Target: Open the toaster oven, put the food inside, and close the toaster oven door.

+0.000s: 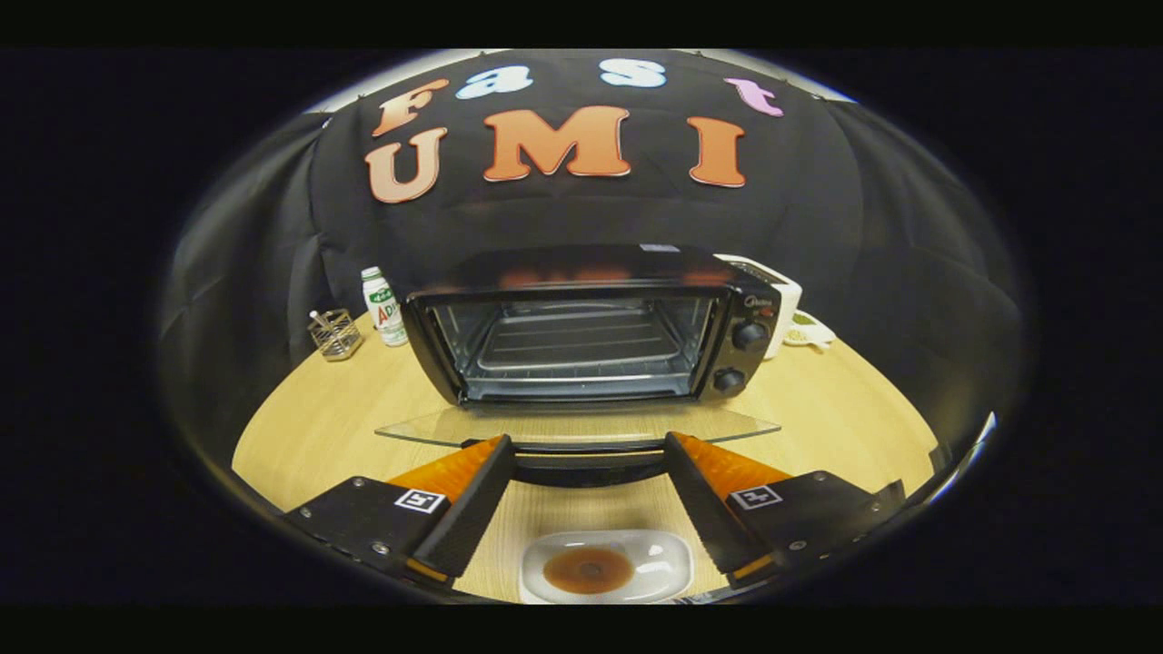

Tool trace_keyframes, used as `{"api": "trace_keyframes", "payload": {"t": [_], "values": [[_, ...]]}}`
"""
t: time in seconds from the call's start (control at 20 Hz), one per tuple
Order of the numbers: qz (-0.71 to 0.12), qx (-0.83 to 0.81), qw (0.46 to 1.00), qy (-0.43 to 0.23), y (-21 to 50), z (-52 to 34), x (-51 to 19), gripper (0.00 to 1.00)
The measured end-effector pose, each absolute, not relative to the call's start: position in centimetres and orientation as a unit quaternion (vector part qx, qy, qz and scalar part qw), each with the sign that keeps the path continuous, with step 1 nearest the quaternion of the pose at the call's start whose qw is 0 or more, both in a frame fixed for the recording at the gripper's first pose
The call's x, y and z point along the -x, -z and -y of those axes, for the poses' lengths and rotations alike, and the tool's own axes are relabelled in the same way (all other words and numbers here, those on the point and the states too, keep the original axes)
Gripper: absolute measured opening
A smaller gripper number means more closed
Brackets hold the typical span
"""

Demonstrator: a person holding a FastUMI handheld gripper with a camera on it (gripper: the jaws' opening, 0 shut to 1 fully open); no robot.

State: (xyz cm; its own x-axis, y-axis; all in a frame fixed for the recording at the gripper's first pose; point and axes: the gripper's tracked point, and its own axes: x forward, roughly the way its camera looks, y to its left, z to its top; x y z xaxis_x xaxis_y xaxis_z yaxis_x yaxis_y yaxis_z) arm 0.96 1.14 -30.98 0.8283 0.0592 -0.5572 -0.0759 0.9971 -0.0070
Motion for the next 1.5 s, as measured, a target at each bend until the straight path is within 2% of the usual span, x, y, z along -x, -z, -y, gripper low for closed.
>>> {"api": "trace_keyframes", "payload": {"t": [0.8, 1.05, 1.5], "values": [[-0.354, -0.041, 0.934, -0.033, 39.6, -1.0, 3.2, 0.99], [-0.349, -0.020, 0.937, -0.025, 38.7, -0.7, 3.3, 0.99], [-0.305, -0.010, 0.952, -0.018, 31.1, 1.4, 7.6, 0.98]]}}
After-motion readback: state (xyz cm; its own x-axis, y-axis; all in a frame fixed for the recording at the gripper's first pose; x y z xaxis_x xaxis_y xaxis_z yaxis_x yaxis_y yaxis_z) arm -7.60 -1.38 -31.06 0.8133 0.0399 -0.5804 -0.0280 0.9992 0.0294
